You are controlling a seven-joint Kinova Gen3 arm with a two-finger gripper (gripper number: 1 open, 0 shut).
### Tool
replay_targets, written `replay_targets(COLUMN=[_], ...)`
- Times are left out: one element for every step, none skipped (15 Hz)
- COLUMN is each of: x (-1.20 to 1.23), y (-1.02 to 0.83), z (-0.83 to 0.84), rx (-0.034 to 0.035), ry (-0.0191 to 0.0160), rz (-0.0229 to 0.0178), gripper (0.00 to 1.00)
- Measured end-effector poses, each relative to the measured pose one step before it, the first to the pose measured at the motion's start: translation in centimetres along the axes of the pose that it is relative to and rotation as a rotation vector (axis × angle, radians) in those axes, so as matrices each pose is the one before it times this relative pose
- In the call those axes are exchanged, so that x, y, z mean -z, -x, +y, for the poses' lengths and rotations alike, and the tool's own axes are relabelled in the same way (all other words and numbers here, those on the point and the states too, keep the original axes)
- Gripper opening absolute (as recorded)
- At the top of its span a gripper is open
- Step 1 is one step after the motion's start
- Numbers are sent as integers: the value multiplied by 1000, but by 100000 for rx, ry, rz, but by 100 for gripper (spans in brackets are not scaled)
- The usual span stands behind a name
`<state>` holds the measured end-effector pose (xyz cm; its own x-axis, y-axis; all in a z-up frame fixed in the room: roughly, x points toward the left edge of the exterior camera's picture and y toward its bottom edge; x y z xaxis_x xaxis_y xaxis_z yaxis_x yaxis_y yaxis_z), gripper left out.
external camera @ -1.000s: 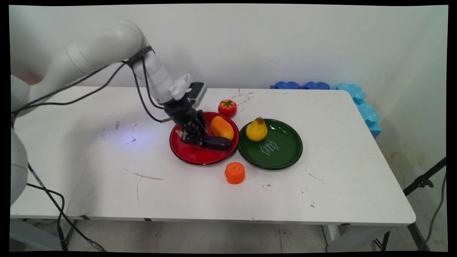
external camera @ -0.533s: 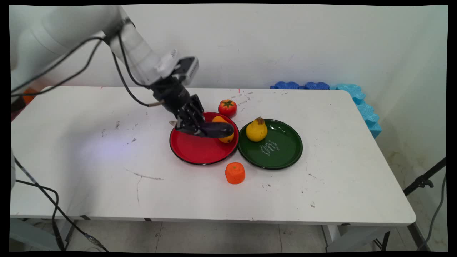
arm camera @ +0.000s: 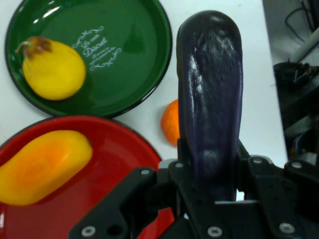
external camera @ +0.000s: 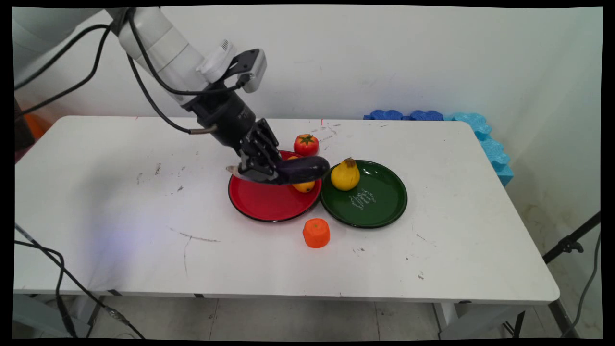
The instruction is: Place the picked object on the table
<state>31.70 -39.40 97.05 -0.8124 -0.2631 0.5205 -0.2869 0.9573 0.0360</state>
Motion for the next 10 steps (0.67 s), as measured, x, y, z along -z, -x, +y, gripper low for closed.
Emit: replay_targets(x=[-89,-211,-398,-561,-588,-440,-595,-612,-938,-838], y=[-294,-356,-313,-267,-156,-73,-66,-24,48,102], z=[471,737,813,761,611,381,462,404,517,382], rx=[1388,2014,2355,2146,1665,1073,1169,1081,1326,972], ry=[-138,-147,-241,-193,-108,-116,-42,-143,-123,-128], rz=[-7,-203,-339,-479,-574,-282,-521,-416,-761,-633], gripper=[0,0,0,0,0,0,0,0,0,0])
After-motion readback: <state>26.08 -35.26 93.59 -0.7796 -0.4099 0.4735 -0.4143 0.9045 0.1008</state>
